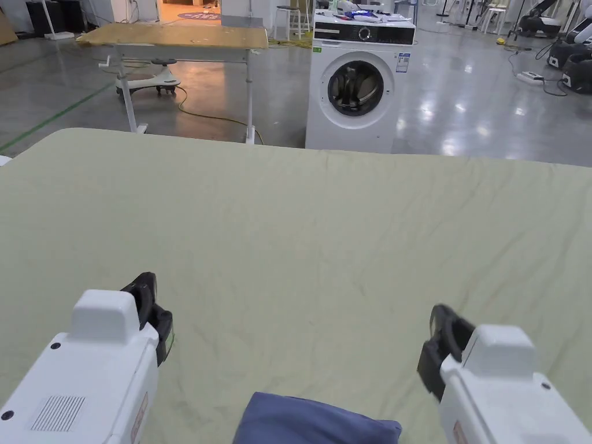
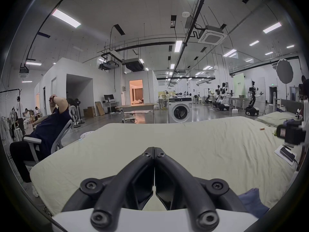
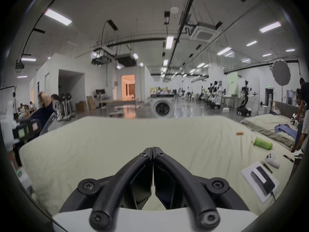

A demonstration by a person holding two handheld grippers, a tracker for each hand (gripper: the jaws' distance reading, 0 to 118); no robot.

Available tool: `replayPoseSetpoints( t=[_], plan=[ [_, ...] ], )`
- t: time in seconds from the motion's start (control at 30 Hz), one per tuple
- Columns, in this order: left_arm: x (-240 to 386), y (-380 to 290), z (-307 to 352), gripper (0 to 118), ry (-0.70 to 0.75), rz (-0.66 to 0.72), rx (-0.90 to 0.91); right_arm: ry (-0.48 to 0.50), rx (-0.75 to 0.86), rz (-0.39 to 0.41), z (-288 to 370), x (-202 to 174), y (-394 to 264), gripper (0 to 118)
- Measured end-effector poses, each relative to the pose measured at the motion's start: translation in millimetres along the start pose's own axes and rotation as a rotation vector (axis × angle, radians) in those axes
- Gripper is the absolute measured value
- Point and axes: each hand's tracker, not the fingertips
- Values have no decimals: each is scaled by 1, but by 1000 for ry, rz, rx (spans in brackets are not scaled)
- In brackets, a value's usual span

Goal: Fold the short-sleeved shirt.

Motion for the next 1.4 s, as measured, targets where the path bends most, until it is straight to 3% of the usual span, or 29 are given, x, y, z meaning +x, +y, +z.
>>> replayPoseSetpoints(
  t=[0.2, 0.37, 0.5, 0.67, 0.87, 0.97, 1.0, 1.03, 1.1, 1.4],
  plan=[
    [-12, -28, 11, 0, -22, 10, -90, 135, -241, 59, 18, -31, -78, 0],
    [-19, -51, 19, 0, -47, 37, -172, 99, -299, 102, 4, -41, -124, 0],
    [-22, -68, 24, 0, -87, 89, -245, 55, -328, 79, -13, -35, -146, 0],
    [-22, -84, 15, 0, -241, 143, -393, 37, -350, 70, -16, -31, -162, 0],
    [-34, -108, -33, 1, -538, 448, -648, 45, -356, 32, -16, -26, -159, 0],
    [-40, -125, -61, 20, -665, 622, -743, 52, -360, 31, -16, -25, -160, 0],
    [-41, -133, -71, 33, -721, 680, -778, 54, -361, 33, -16, -25, -160, 0],
    [-41, -139, -78, 55, -745, 707, -823, 55, -362, 33, -16, -25, -159, 0],
    [-36, -151, -91, 72, -838, 746, -879, 56, -364, 32, -16, -25, -158, 0],
    [-5, -187, -122, 71, -1017, 900, -1007, 54, -368, 41, -16, -26, -159, 0]
  ],
)
